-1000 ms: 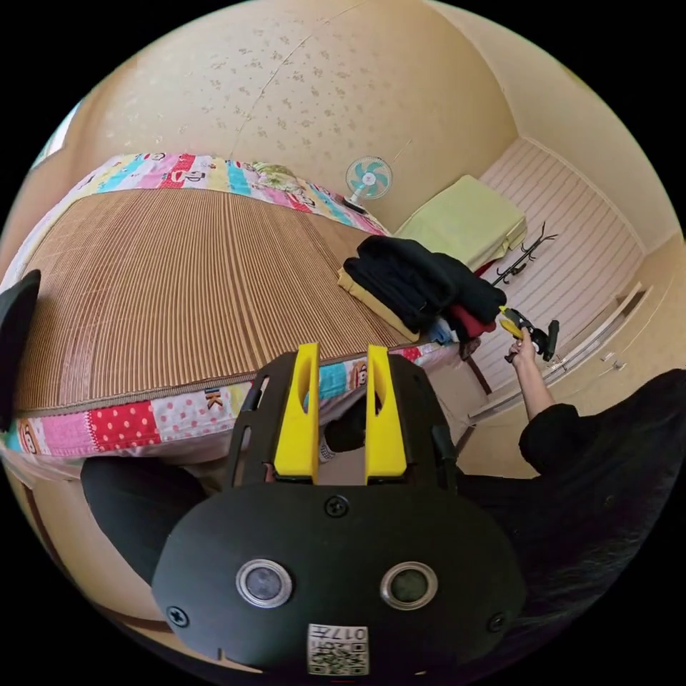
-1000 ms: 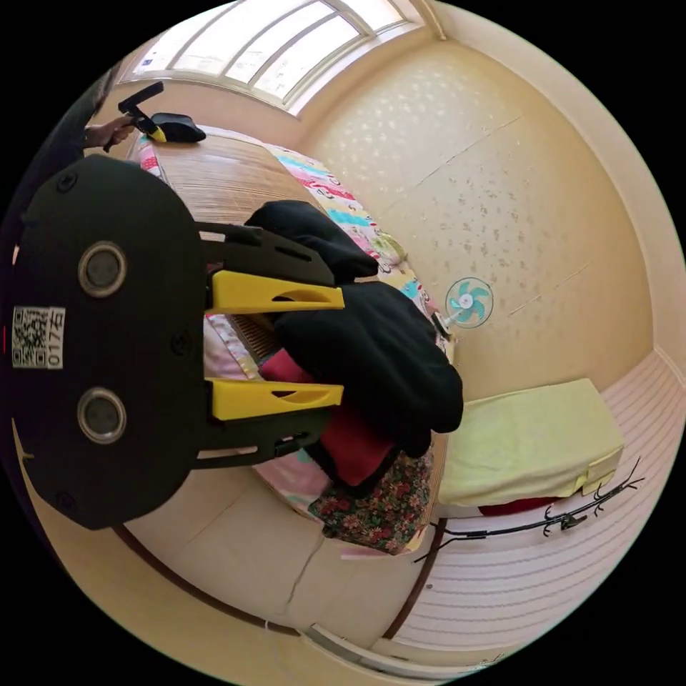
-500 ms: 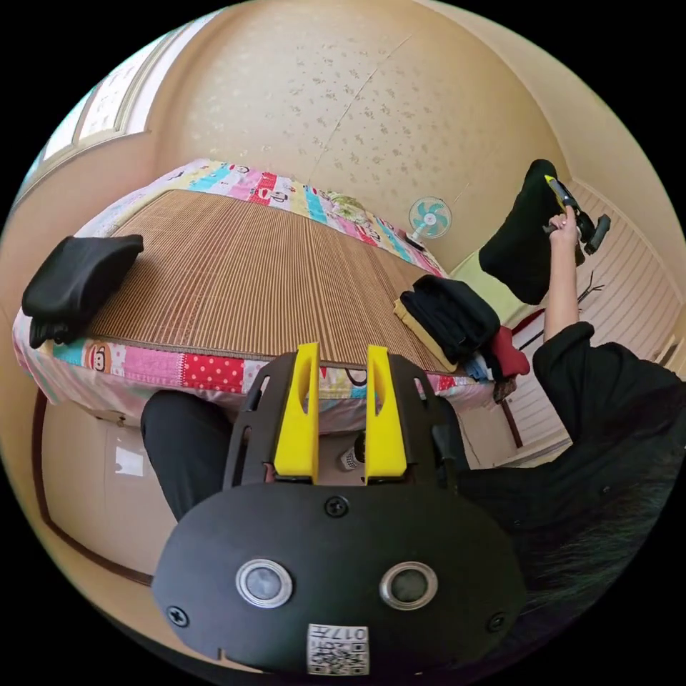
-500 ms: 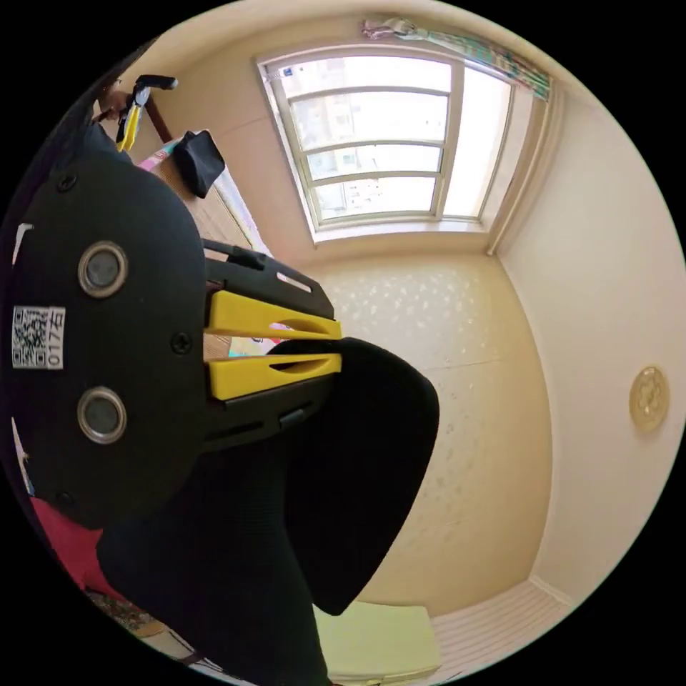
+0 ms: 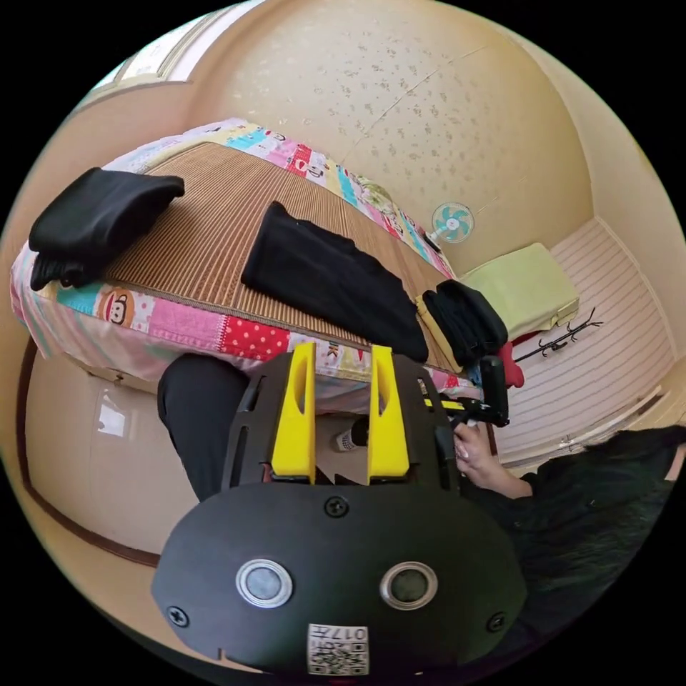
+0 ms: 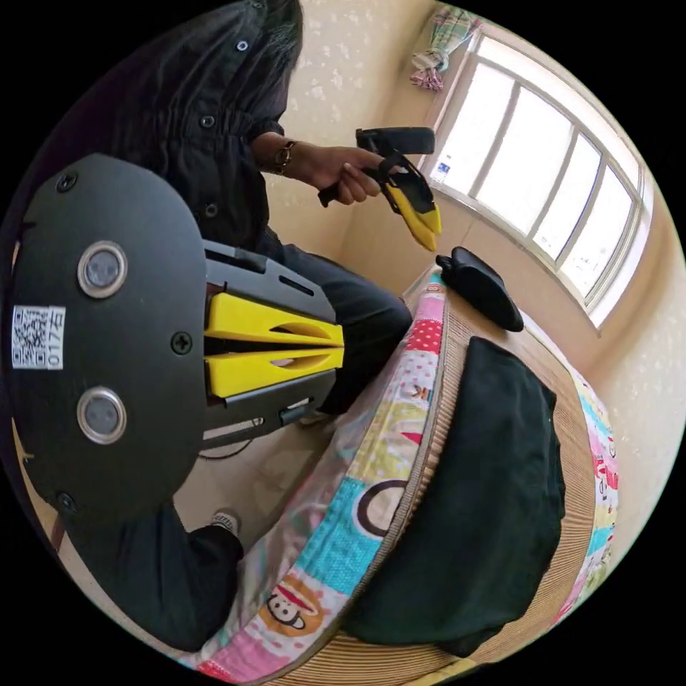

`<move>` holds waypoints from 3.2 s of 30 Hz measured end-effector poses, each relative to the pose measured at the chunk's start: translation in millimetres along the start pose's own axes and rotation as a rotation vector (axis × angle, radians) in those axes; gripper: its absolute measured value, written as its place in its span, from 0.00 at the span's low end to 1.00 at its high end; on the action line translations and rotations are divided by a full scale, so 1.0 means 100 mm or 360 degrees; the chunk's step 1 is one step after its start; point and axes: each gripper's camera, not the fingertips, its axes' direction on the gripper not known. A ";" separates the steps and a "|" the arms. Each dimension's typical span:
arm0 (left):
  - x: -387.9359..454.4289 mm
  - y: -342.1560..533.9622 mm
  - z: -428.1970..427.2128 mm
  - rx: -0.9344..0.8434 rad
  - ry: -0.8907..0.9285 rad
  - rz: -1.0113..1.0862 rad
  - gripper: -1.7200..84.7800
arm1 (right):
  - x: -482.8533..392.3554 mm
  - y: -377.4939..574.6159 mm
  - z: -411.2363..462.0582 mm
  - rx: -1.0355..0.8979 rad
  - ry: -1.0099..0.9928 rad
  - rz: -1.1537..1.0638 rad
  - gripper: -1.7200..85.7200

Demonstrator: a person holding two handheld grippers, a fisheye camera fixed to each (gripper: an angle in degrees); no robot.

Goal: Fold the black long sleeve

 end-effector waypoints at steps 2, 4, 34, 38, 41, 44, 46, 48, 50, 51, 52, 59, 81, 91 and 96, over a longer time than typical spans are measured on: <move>0.01 -0.29 0.19 -0.0064 0.0029 0.0090 0.15 | 0.13 0.11 -0.23 -0.0009 0.0273 0.0036 0.03; 0.09 -0.65 0.44 -0.0114 0.0032 0.0207 0.16 | 0.25 0.10 -0.46 0.0036 0.0464 0.0116 0.03; 0.61 -1.24 0.59 -0.0382 0.0061 0.0537 0.12 | 2.33 -2.17 -1.04 0.0070 0.1098 0.0526 0.15; 0.78 -2.47 1.14 -0.0404 -0.0284 0.0684 0.16 | 2.34 -2.05 -1.14 0.0201 0.1007 0.0488 0.16; 0.67 -3.06 1.76 -0.0665 -0.0500 0.0675 0.17 | 2.38 -1.89 -1.20 0.0138 0.0943 0.0496 0.15; 0.23 -3.17 2.29 -0.1136 -0.0892 0.0255 0.19 | 2.39 -1.69 -1.20 0.0052 0.0892 0.0503 0.12; 0.24 -3.07 2.12 -0.0964 -0.0847 0.0215 0.18 | 2.33 -1.56 -1.17 0.0012 0.0856 0.0444 0.08; 0.28 -2.82 1.87 -0.0873 -0.0831 0.0173 0.12 | 2.16 -1.41 -1.22 0.0081 0.0940 0.0444 0.07; 0.38 -2.57 1.59 -0.0794 -0.0625 0.0196 0.07 | 1.73 -1.18 -1.45 0.0329 0.0982 0.0388 0.05; 0.48 -2.41 1.27 -0.0618 -0.0567 0.0235 0.07 | 1.59 -1.12 -1.54 0.0411 0.0983 0.0370 0.05; 0.53 -2.33 1.06 -0.0502 -0.0527 0.0251 0.06 | 1.29 -0.98 -1.73 0.0564 0.0983 0.0334 0.05; 1.06 -1.41 -1.65 0.0615 0.0077 -0.0059 0.04 | -0.56 0.13 -3.04 0.1500 0.0957 -0.0062 0.04; 3.05 -0.26 -4.00 0.1668 0.0080 0.0677 0.04 | -2.35 2.22 -4.31 0.2677 0.0740 -0.0433 0.05; 1.84 -3.37 -1.80 0.0422 -0.0319 0.0332 0.08 | 0.09 -1.65 -3.71 0.1244 0.1088 0.0104 0.08; 1.02 -3.16 -0.12 -0.0007 -0.0221 0.0125 0.08 | 1.22 -1.90 -2.40 0.0847 0.0712 0.0270 0.07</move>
